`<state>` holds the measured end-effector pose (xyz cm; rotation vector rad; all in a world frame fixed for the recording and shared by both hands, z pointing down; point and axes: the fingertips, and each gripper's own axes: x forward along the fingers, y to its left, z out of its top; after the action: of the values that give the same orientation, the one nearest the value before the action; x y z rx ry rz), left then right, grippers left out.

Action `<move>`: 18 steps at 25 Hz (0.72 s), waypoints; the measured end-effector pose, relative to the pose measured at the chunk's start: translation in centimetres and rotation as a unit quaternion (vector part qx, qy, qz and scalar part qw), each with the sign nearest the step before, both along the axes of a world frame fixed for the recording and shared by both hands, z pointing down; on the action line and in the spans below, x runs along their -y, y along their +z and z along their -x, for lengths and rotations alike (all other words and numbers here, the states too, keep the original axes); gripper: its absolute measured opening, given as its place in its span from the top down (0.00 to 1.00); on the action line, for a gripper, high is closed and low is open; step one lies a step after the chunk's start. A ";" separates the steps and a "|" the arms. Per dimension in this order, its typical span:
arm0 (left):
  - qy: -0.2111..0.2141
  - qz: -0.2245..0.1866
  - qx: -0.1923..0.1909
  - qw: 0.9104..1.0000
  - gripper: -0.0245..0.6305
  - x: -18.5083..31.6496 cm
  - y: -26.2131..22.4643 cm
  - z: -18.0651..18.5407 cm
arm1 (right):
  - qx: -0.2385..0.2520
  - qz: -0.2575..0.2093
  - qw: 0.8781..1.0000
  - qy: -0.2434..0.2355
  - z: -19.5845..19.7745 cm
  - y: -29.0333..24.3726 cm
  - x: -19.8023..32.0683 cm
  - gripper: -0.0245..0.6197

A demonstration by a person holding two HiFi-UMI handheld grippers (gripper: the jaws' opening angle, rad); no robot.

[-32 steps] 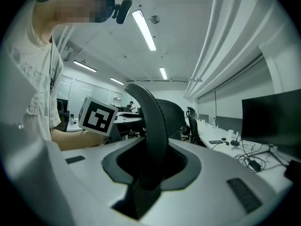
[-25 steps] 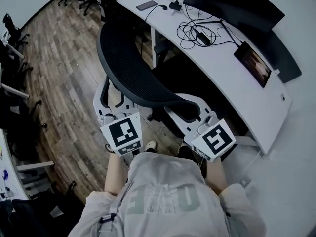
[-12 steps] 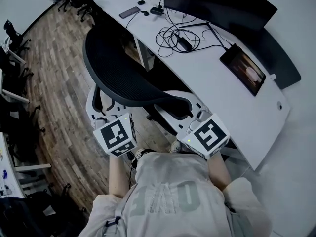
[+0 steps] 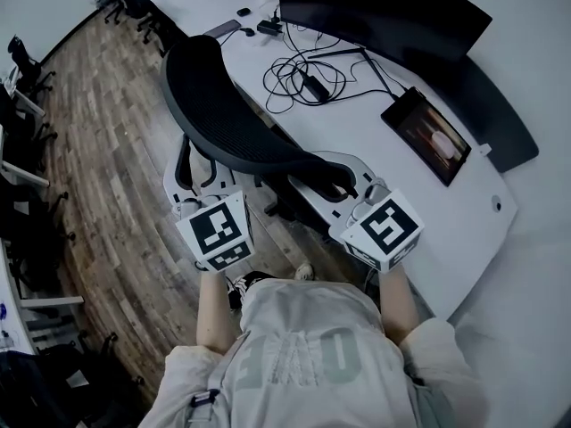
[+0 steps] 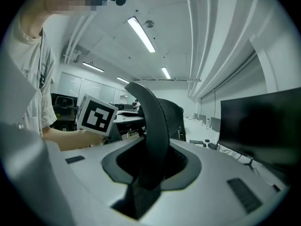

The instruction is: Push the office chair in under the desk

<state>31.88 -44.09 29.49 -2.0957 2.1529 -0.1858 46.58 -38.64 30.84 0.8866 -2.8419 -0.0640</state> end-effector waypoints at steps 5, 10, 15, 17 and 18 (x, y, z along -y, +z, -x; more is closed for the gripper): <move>0.004 -0.004 -0.004 1.000 0.71 1.5 -0.1 -2.2 | -0.005 0.001 1.000 0.006 -2.3 0.0 1.5 0.80; 0.001 -0.014 -0.010 1.000 0.71 1.4 -0.1 -3.5 | 0.003 0.008 1.000 -0.010 -3.6 -0.1 1.7 0.80; -0.013 -0.005 -0.008 1.000 0.72 1.7 -0.2 -3.5 | 0.011 0.006 1.000 -0.016 -3.7 -0.2 1.8 0.80; -0.013 -0.002 -0.005 1.000 0.71 1.7 -0.2 -3.5 | 0.010 0.004 1.000 -0.016 -3.6 -0.2 1.9 0.80; -0.012 -0.002 -0.004 1.000 0.71 1.7 -0.2 -3.5 | 0.008 0.001 1.000 -0.015 -3.6 -0.2 1.9 0.79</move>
<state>35.38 -45.81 29.33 -2.0721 2.1823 -0.1759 50.16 -40.51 30.64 0.8483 -2.8708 -0.0586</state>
